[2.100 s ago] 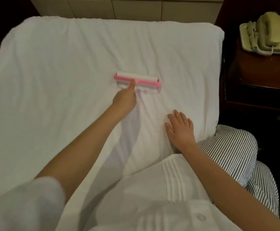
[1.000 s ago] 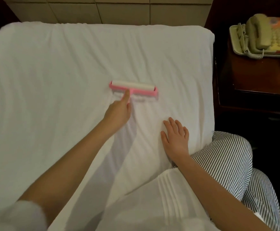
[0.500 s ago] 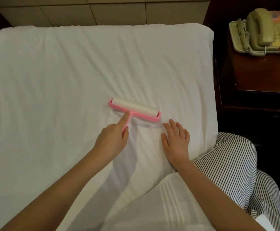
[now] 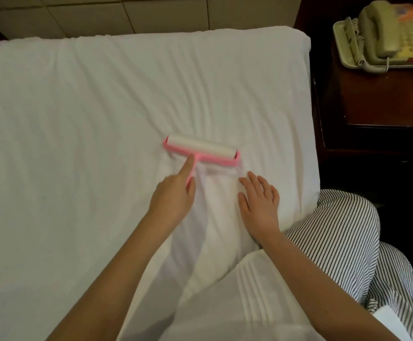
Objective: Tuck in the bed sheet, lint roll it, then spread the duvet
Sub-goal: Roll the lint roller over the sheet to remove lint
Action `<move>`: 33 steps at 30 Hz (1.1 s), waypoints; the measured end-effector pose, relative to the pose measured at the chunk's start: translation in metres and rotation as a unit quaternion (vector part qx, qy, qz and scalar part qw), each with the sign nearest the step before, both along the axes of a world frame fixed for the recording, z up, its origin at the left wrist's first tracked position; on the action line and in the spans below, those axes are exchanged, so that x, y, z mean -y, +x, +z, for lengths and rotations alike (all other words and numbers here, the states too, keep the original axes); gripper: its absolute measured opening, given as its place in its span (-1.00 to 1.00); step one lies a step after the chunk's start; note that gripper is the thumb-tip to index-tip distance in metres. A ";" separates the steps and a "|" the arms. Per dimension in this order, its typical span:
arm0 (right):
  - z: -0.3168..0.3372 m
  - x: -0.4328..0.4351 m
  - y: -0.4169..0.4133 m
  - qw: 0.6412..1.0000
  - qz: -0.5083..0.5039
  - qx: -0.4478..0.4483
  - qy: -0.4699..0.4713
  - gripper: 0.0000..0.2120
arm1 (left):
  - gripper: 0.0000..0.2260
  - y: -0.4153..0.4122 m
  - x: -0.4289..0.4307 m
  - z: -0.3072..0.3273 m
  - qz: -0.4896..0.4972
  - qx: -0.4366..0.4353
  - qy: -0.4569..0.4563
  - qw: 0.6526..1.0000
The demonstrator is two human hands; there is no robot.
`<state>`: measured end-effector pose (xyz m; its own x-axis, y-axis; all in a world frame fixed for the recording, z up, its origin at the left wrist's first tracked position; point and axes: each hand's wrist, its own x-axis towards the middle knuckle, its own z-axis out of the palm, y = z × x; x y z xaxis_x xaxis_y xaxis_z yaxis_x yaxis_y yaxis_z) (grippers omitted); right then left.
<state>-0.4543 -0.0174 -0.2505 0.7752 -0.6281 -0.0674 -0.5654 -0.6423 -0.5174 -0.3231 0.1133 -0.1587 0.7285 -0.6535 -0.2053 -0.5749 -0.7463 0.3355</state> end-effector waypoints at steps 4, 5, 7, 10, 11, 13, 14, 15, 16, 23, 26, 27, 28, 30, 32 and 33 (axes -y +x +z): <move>0.000 -0.001 0.000 1.000 0.001 -0.002 -0.006 -0.31 | -0.49 -0.009 -0.019 0.005 -0.012 0.004 0.025 1.000; 0.000 -0.002 -0.001 1.000 0.004 -0.003 -0.006 -0.30 | -0.49 -0.002 -0.009 0.004 -0.012 0.008 0.016 1.000; 0.001 -0.001 -0.002 1.000 0.009 -0.006 -0.003 -0.31 | -0.50 0.017 0.022 -0.001 -0.006 0.015 -0.005 1.000; 0.004 0.001 -0.004 1.000 0.004 -0.008 0.012 -0.45 | -0.51 0.046 0.076 -0.011 0.007 0.011 -0.034 0.999; 0.004 0.002 -0.004 1.000 0.002 -0.008 0.014 -0.50 | -0.51 0.050 0.089 -0.011 0.009 0.006 -0.048 0.999; 0.003 0.002 -0.004 1.000 0.003 -0.008 0.012 -0.57 | -0.52 0.047 0.102 -0.011 0.012 0.004 -0.059 0.998; 0.002 0.002 -0.005 1.000 0.006 -0.007 0.011 -0.58 | -0.52 0.043 0.098 -0.011 0.014 0.007 -0.060 0.998; 0.001 0.002 -0.006 1.000 0.011 -0.006 0.011 -0.57 | -0.52 0.036 0.087 -0.010 0.019 0.006 -0.060 0.998; 0.001 0.002 -0.007 1.000 0.015 -0.005 0.012 -0.55 | -0.52 0.027 0.071 -0.010 0.023 0.000 -0.057 0.998; 0.003 0.008 -0.008 0.999 -0.012 0.049 0.003 -0.48 | -0.50 -0.045 -0.053 0.015 0.034 -0.020 -0.011 0.999; 0.003 0.018 -0.004 0.997 -0.034 0.063 -0.025 -0.59 | -0.51 -0.043 -0.053 0.020 0.039 -0.013 -0.034 0.999; 0.004 0.024 -0.002 0.997 -0.038 0.058 -0.037 -0.63 | -0.50 -0.042 -0.047 0.017 0.031 -0.007 -0.032 0.999; 0.005 0.031 -0.001 0.997 -0.039 0.049 -0.051 -0.65 | -0.50 -0.040 -0.039 0.013 0.024 -0.001 -0.025 0.999; 0.007 0.048 0.002 0.995 -0.041 0.019 -0.083 -0.63 | -0.50 -0.030 -0.018 0.001 0.019 0.014 -0.014 1.000; 0.010 0.066 0.003 0.993 -0.069 -0.012 -0.097 -0.60 | -0.50 -0.011 0.009 -0.010 0.019 0.017 -0.029 0.999; 0.013 0.075 0.003 0.991 -0.092 -0.022 -0.096 -0.58 | -0.51 0.000 0.026 -0.015 0.017 0.016 -0.036 0.999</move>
